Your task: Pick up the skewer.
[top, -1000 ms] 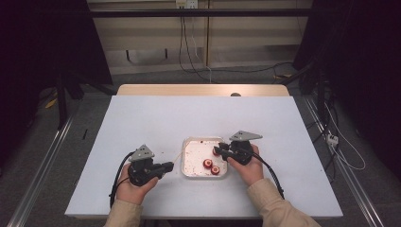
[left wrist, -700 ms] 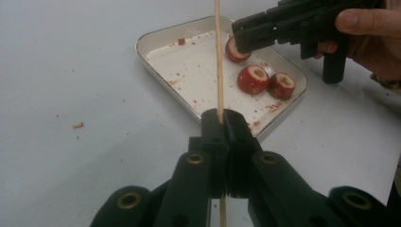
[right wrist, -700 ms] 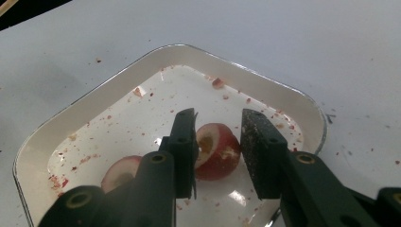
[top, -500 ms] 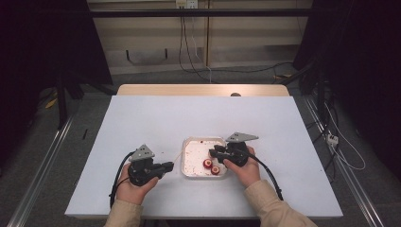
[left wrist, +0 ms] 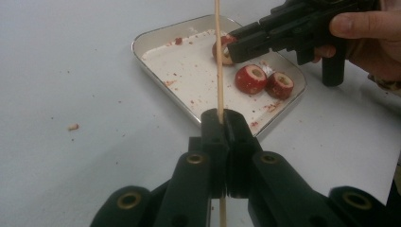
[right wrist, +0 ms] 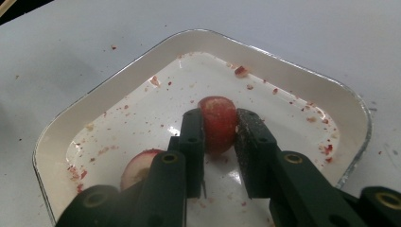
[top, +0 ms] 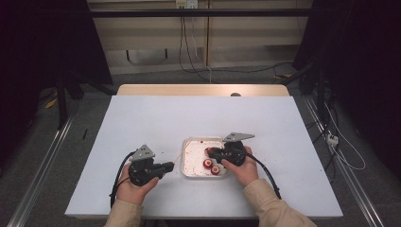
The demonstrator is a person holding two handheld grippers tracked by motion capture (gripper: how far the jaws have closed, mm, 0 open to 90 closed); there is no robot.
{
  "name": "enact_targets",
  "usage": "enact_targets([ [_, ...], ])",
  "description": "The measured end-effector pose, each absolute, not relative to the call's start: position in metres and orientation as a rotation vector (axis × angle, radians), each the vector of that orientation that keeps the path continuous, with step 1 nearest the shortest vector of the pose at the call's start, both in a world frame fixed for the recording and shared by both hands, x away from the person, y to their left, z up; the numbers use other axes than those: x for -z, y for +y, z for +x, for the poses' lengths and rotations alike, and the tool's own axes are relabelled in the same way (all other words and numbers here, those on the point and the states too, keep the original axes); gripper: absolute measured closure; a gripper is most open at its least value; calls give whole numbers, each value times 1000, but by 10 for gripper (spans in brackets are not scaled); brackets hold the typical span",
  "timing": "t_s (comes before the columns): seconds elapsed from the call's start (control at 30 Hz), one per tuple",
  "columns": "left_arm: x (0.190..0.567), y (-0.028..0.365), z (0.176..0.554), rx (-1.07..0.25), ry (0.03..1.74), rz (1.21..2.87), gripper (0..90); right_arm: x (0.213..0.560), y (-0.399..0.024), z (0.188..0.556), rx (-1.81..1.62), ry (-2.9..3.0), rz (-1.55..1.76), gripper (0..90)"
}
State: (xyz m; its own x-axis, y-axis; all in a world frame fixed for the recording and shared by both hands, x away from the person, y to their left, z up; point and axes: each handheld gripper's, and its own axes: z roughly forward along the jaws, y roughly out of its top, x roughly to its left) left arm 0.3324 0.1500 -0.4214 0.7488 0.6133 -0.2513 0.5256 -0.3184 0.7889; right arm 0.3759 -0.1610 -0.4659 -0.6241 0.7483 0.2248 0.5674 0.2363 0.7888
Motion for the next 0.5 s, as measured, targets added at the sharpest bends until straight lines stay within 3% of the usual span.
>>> enact_targets([
  [0.5,421,148,330,-112,850,1999,887,449,-177,373,-1597,2228,1399,746],
])
